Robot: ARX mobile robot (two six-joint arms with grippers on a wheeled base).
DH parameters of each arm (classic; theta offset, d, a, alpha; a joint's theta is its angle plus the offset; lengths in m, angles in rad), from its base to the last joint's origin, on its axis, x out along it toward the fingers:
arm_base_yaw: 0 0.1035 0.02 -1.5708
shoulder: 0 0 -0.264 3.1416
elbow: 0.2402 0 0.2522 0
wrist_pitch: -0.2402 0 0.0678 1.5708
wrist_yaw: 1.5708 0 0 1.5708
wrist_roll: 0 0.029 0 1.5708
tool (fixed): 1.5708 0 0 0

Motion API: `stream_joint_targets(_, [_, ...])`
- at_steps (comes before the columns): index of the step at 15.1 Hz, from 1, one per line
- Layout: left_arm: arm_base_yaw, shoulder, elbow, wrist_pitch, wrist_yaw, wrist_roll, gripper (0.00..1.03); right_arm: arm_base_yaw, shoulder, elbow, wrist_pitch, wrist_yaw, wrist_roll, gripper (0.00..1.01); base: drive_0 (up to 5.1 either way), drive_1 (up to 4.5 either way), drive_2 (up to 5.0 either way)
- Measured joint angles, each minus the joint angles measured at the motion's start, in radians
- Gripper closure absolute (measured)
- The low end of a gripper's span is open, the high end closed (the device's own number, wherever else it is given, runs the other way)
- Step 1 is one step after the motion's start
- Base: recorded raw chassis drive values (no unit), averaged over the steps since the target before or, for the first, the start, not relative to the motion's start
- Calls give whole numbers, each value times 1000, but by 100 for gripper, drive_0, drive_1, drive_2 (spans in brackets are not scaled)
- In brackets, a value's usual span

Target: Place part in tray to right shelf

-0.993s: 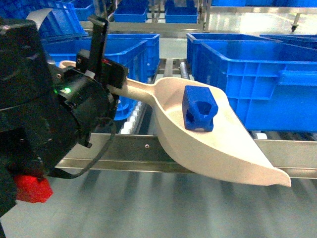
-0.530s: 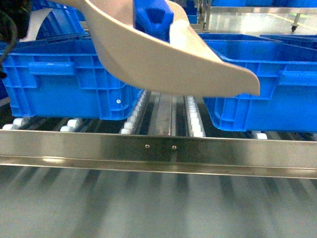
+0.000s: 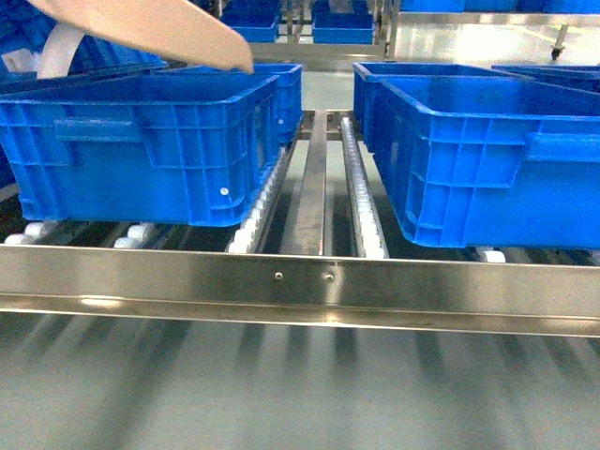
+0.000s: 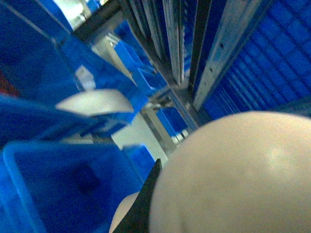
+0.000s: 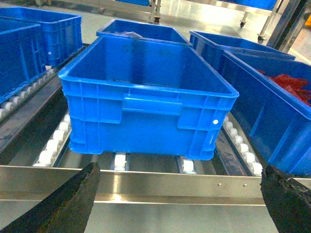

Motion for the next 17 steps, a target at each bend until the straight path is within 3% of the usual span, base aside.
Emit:
stream_joint_targets(2, [85,137,215,-44,-88,159,90,0,0,0,0,0,0,3,0,0,0])
stream_joint_targets(3, [116,175,286,-80,-92,202,90,0,0,0,0,0,0,3,0,0,0])
stream_joint_targets(5, [109,184,311,-54,-72,257,90,0,0,0,0,0,0,3,0,0,0])
stream_joint_targets(6, [87,143,259,-23,-45,253,90,0,0,0,0,0,0,3,0,0,0])
stream_joint_targets(8, [55,-20,58,63,6,201,90,0,0,0,1,0,0,3,0,0,0])
stream_joint_targets(9, [51,-150,-62,84,5,167,90,0,0,0,0,0,0,3,0,0,0])
stream_joint_targets(10, [46,-309,-202,48,-14,93,90,0,0,0,0,0,0,3,0,0,0])
stream_joint_targets(11, [5,-477,-362,11,-105,13,90,0,0,0,0,0,0,3,0,0,0])
stream_joint_targets(12, [-143,-672,-628,144,-256,41,90,0,0,0,0,0,0,3,0,0,0])
stream_joint_targets(13, [-251,-752,-755,241,-286,95,90,-1,0,-3,21,-11,4,4,0,0,0])
stream_joint_targets(14, [-263,-875,-784,-21,-82,215,90,-31,-8,-54,172,-105,35,14,0,0,0])
stream_joint_targets(15, [-208,-960,-797,-203,105,410,90,-43,-44,-108,241,-162,57,25,0,0,0])
stream_joint_targets(16, [-154,-1036,-830,-347,232,582,90,-55,-75,-150,250,-183,71,36,0,0,0])
stream_joint_targets(17, [-129,-1082,-883,-434,351,717,90,-61,-93,-180,249,-197,79,49,0,0,0])
